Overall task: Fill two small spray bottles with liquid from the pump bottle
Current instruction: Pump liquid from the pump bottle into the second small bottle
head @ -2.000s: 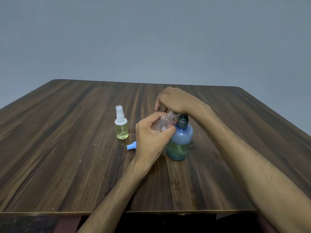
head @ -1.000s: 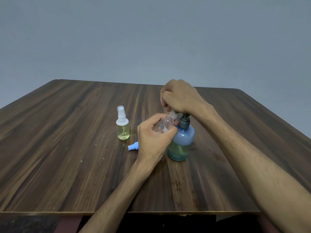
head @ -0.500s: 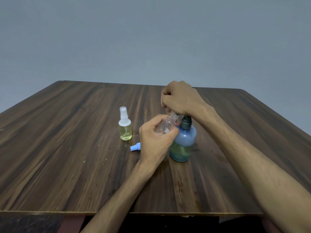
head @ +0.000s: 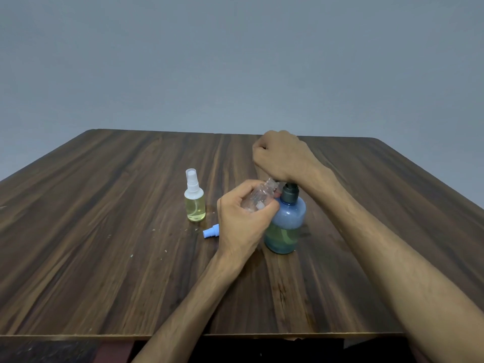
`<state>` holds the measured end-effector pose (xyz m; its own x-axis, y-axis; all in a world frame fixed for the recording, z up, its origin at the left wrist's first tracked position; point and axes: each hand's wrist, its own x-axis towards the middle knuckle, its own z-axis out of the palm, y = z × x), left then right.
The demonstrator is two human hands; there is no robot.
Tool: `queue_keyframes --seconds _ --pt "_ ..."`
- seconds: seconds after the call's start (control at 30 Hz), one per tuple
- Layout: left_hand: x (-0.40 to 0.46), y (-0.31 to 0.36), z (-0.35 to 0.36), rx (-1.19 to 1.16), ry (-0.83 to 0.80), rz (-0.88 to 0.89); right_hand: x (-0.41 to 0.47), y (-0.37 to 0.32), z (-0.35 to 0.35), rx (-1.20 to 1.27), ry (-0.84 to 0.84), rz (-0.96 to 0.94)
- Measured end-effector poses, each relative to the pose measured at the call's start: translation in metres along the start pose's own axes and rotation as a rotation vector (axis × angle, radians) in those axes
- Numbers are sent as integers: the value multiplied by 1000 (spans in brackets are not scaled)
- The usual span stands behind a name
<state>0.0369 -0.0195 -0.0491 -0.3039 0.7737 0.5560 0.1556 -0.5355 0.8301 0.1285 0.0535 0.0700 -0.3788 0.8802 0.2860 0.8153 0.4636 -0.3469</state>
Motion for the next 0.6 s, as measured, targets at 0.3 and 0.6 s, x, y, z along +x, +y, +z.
queue_keyframes --seconds 0.3,0.6 --pt "0 0 2 -19 14 -27 2 1 0 3 -21 -5" --pt "0 -1 0 -21 10 -13 2 0 -2 11 6 9"
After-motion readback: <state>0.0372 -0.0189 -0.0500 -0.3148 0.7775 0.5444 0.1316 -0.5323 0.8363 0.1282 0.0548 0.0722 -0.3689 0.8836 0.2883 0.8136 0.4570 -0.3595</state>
